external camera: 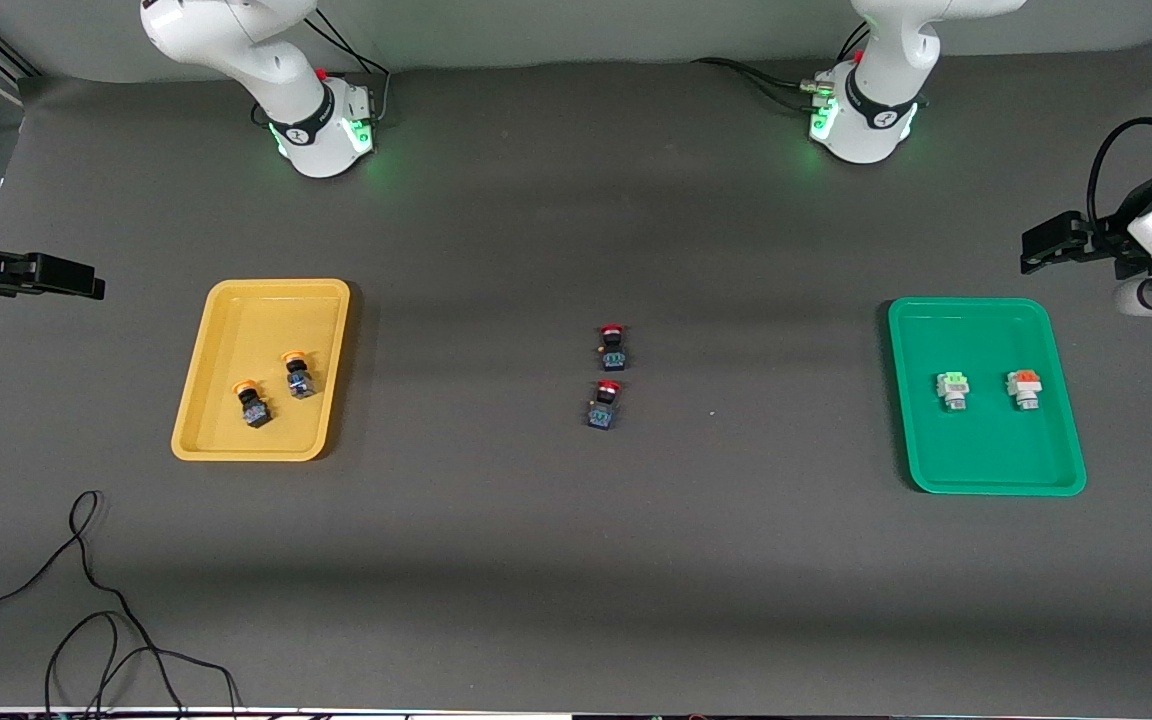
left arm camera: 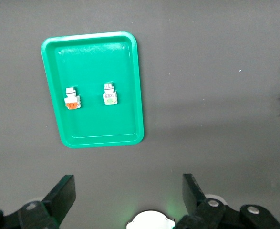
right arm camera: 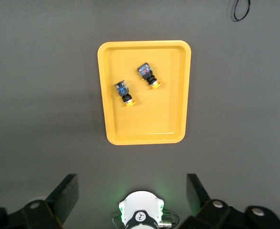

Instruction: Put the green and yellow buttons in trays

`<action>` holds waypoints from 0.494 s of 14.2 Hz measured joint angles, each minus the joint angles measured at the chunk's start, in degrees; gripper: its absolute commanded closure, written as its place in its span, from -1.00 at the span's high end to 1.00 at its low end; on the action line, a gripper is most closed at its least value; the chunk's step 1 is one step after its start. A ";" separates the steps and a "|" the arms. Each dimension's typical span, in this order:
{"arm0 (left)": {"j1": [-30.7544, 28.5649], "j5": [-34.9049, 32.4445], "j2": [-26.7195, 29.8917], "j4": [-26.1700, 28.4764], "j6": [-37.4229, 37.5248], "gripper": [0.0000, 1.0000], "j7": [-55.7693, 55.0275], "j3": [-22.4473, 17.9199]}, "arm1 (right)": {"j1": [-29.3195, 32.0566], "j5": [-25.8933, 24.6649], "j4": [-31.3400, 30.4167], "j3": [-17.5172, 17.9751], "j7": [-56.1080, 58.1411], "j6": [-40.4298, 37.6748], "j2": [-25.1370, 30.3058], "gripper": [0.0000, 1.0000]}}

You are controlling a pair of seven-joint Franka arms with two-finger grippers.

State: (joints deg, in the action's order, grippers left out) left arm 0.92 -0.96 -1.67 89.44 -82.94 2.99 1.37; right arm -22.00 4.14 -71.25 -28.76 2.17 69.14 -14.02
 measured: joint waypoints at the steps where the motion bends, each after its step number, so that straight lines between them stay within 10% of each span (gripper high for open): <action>1: 0.01 0.00 0.00 0.05 -0.10 1.00 0.00 0.03 | 3.41 -0.35 -0.05 3.52 -0.22 -0.16 0.39 1.00; 7: 0.38 0.55 0.01 0.06 -0.23 1.00 0.02 0.44 | 22.97 -2.02 -7.67 22.79 -0.26 4.95 7.48 1.00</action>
State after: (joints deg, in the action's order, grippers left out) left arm 1.30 -0.41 -1.66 89.50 -83.17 3.01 1.81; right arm 0.97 2.12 -78.93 -5.97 1.91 74.09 -6.55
